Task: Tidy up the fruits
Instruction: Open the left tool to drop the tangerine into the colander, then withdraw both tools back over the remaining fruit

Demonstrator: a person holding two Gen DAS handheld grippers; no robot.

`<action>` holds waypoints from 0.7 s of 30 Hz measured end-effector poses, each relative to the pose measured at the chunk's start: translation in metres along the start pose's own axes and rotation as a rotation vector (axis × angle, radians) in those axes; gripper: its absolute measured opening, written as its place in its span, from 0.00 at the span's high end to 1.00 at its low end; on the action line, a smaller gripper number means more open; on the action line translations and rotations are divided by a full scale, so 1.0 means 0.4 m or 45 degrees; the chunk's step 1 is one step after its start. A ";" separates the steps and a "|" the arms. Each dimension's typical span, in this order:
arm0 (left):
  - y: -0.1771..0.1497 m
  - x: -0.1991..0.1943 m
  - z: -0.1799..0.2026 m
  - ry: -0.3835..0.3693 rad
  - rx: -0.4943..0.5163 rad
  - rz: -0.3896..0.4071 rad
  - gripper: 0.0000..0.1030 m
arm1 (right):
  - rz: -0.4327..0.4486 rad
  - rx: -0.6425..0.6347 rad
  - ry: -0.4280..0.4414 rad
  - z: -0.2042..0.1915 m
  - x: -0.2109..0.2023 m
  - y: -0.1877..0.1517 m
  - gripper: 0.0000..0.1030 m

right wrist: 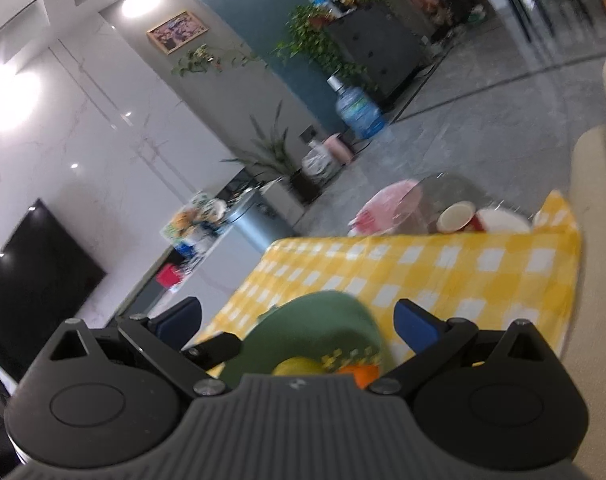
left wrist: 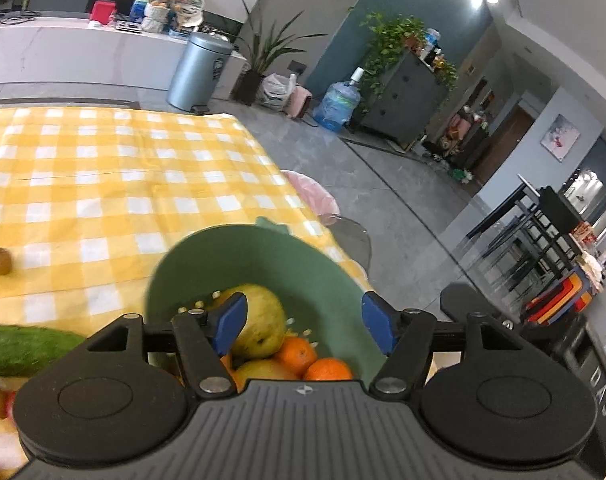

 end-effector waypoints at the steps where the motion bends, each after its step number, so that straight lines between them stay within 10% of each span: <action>1: -0.003 -0.013 -0.008 0.015 -0.005 0.012 0.25 | -0.014 0.012 0.017 -0.001 0.001 -0.001 0.04; 21: 0.020 -0.324 -0.215 0.199 -0.165 0.111 0.23 | -0.349 0.090 0.217 -0.125 0.031 -0.061 0.04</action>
Point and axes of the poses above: each gripper's, at about its wrist camera, not at the fingertips, and x roughly the way its jaws point, z to its right, y to its top, the point moved 2 cm from there along x, roughly the way its jaws point, and after that the axes turned 15 degrees about y, right-handed, at the moved point
